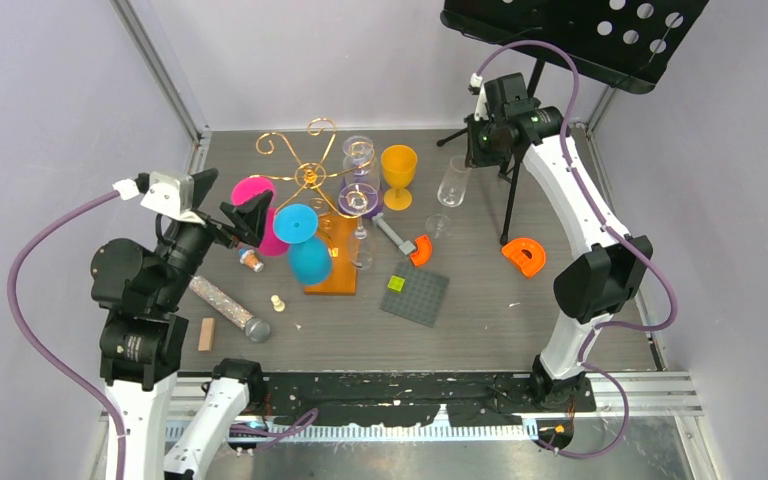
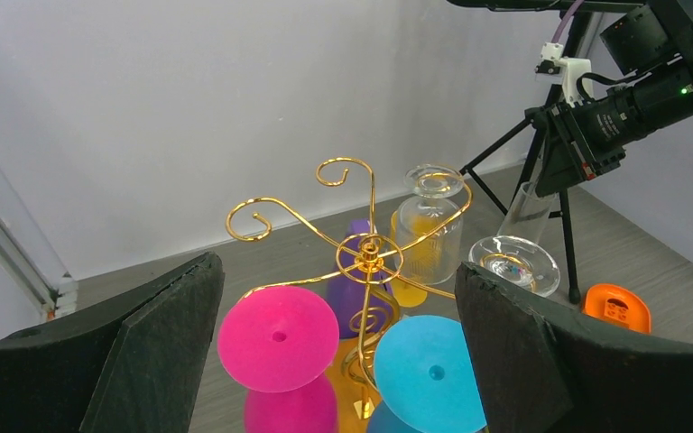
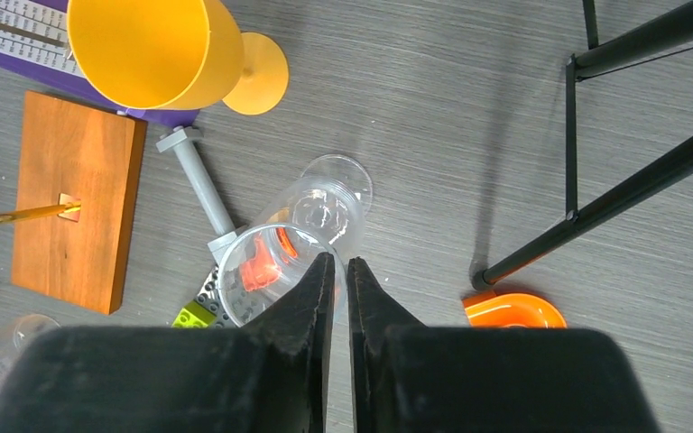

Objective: Place the wine glass upside down on the wine glass rack

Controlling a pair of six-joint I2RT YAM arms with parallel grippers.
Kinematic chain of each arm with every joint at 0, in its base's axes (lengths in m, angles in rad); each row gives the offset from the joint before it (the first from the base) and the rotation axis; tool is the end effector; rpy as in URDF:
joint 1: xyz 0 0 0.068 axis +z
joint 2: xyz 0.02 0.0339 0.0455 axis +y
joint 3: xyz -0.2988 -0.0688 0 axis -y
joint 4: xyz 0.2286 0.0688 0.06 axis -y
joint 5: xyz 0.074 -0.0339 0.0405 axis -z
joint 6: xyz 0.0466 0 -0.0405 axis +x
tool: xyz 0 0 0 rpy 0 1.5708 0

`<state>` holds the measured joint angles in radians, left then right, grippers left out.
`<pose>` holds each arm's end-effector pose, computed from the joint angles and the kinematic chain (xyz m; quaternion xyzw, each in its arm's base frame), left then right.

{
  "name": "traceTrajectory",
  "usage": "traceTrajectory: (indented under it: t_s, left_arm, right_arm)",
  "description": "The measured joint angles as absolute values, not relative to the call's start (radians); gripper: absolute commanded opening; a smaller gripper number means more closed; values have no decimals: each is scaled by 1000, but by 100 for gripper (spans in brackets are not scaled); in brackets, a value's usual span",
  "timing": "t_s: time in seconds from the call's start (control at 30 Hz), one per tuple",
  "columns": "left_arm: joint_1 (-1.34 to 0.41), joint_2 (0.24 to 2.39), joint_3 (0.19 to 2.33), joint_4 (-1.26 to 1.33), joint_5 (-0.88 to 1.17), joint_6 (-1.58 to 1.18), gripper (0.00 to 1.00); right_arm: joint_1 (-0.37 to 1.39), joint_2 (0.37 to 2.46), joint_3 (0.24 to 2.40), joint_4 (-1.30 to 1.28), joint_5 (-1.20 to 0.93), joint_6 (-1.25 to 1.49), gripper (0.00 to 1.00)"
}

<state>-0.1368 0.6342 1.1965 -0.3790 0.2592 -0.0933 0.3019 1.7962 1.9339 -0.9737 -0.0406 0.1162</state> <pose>0.0556 -0.0197 0.4849 0.1131 0.6318 -0.1696 0.7479 0.3678 0.1165 0.4061 -0.0938 0.9284 0.0931 0.3474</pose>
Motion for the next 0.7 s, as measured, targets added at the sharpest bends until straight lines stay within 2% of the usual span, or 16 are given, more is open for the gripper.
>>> traceTrajectory:
  t_s: [0.33,0.47,0.7]
  left_arm:
    - [-150,651,1196,-349,289,-139,96]
    - [-170,664,1195,-303,320,-188,92]
    - [-303,741,1196,-236,315,-229,92]
  right_arm:
    - [302,1792,1936,-976,22,110,5]
    - [302,1769,1936,-978,44,110,5]
    - [312,1644,1941,-980,79,107,5]
